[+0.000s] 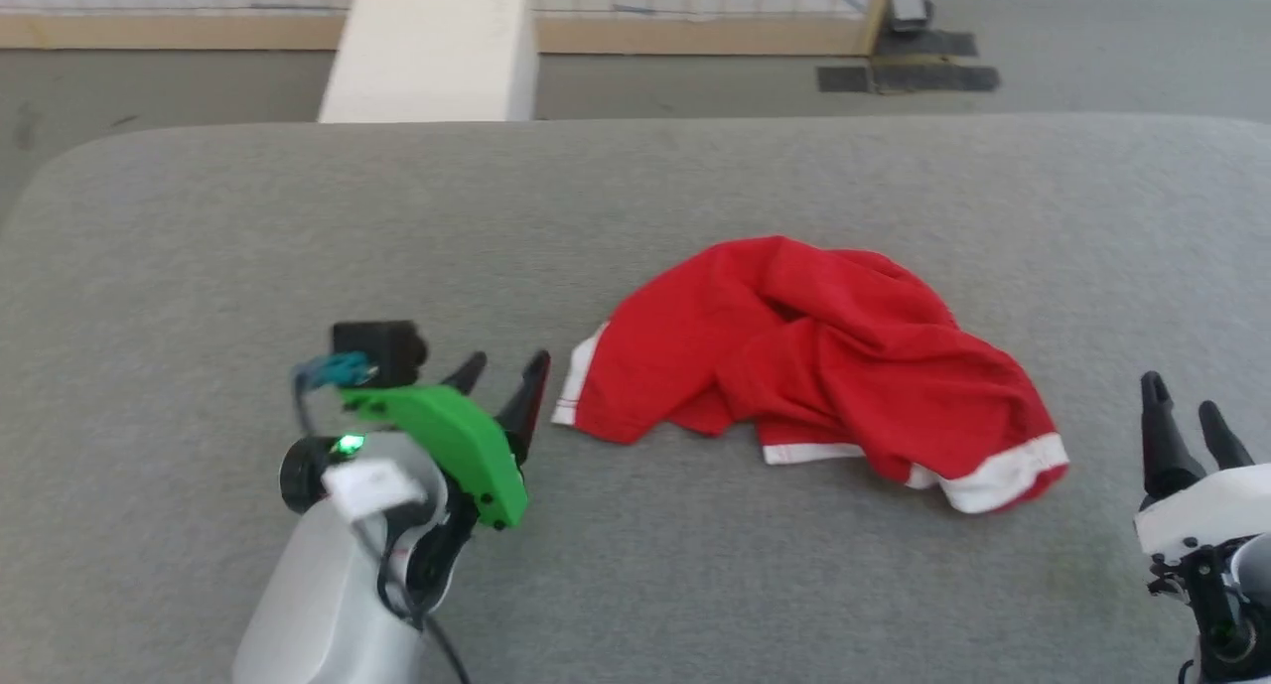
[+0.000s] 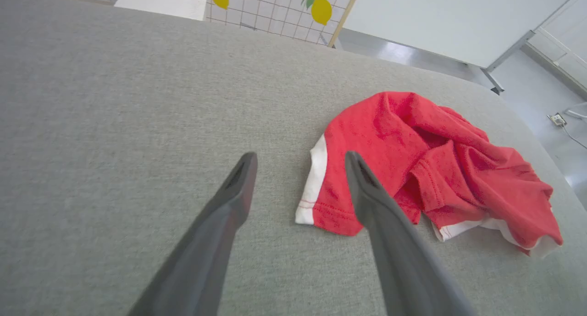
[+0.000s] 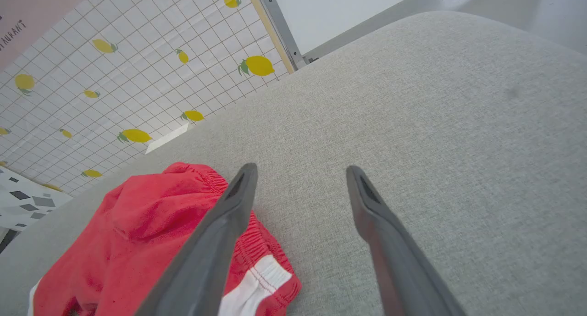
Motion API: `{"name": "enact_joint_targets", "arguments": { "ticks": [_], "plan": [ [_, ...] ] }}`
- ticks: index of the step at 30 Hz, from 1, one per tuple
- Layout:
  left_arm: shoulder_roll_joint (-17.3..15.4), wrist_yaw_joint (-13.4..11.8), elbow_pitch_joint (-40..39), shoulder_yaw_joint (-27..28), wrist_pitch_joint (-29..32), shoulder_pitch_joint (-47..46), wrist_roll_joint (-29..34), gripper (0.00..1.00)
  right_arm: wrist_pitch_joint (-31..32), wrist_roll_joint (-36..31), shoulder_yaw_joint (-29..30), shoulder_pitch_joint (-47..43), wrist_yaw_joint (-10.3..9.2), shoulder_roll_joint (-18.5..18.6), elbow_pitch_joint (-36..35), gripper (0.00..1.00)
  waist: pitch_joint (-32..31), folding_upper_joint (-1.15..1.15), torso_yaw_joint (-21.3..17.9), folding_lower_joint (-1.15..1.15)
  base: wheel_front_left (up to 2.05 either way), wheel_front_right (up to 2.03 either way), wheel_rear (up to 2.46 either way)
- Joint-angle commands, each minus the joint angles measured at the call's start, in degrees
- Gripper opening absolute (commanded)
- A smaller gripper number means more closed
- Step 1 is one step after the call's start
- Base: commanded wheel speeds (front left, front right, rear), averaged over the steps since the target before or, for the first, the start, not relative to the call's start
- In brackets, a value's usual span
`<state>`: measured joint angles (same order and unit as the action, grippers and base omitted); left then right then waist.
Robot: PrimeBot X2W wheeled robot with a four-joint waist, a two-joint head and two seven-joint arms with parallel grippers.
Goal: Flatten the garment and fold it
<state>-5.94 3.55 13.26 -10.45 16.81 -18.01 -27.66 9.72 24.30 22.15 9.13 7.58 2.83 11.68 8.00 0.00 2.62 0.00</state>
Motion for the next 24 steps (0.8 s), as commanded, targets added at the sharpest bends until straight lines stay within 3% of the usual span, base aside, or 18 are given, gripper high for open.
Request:
{"name": "enact_joint_targets", "arguments": {
  "ticks": [1, 4, 10, 11, 12, 13, 19, 24],
  "plan": [
    [-1.1, -0.6, 1.2, -0.5, 2.8, -1.7, 0.0, 1.0, -0.3, 0.5, -0.6, -0.4, -0.09, 0.0, -0.1, 1.0, 2.1, 0.0, -4.2, 0.0, 0.0, 0.0, 0.0],
    [-2.2, -0.7, 3.5, -2.2, 8.5, -3.5, 0.5, 1.0, -1.1, 1.5, -1.3, -0.8, -0.09, 0.0, 0.6, 1.0, 3.5, 0.0, -6.4, 0.0, 0.0, 0.0, 0.0],
    [-3.8, -1.0, 7.6, -2.9, 10.0, -4.2, 1.5, 1.0, -2.8, 2.7, -2.6, -1.1, -0.09, 0.0, 1.8, 1.0, 5.5, 0.0, -8.9, 0.0, 0.0, 0.0, 0.0],
    [-3.4, -0.8, 7.9, -2.7, 9.9, -4.1, 0.8, 0.91, -3.1, 2.8, -2.6, -1.1, -0.09, 0.0, 1.9, 1.0, 5.6, 0.0, -8.9, 0.0, 0.0, 0.0, 0.0],
    [-3.0, -0.4, 8.2, -2.6, 9.8, -3.8, 0.0, 0.26, -3.3, 2.8, -2.4, -1.2, -0.09, 0.0, 2.1, 1.0, 5.7, 0.0, -8.8, 0.0, 0.0, 0.0, 0.0],
    [-2.9, 0.0, 8.2, -2.7, 9.5, -3.7, -0.3, 0.0, -3.4, 2.7, -2.3, -1.2, -0.09, 0.0, 2.2, 1.0, 5.8, 0.0, -8.6, 0.0, 0.0, 0.0, 0.0],
    [-2.4, 0.5, 6.4, 1.2, 4.6, -4.1, -4.3, 0.0, -3.6, 2.2, -2.6, -0.7, -0.09, 0.0, 3.2, 1.0, 4.9, 0.0, -5.9, 0.0, 0.0, 0.0, 0.0],
    [-6.1, -2.1, 2.7, 8.7, 1.5, -5.6, -6.9, 0.0, -3.3, 1.6, -3.1, -0.4, -0.09, 0.0, 3.8, 1.0, 3.1, 0.0, -3.0, 0.0, 0.0, 0.0, 0.0]
  ]
}}
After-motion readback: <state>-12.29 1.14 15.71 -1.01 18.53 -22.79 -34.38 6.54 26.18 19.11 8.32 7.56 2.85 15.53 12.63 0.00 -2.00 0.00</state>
